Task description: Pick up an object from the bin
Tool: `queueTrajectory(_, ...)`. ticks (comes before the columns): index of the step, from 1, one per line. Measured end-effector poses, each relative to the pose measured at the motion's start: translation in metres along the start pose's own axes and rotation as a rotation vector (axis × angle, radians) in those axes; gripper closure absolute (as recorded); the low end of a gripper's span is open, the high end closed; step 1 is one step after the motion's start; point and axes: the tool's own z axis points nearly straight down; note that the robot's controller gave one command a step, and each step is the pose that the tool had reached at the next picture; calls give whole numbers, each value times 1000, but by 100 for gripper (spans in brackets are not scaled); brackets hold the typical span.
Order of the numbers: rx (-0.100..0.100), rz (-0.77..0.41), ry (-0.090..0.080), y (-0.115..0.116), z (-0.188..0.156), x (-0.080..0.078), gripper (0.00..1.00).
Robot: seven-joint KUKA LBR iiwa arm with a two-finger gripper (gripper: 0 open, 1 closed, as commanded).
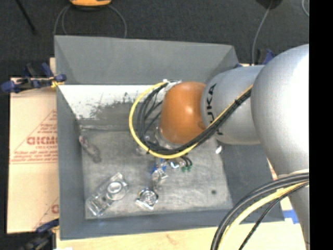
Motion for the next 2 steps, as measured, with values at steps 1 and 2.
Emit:
queueTrajectory(1,-2,-57,12,-47,-4,-3,0)
queueTrajectory(2,-1,-60,9,-46,-5,-5,100)
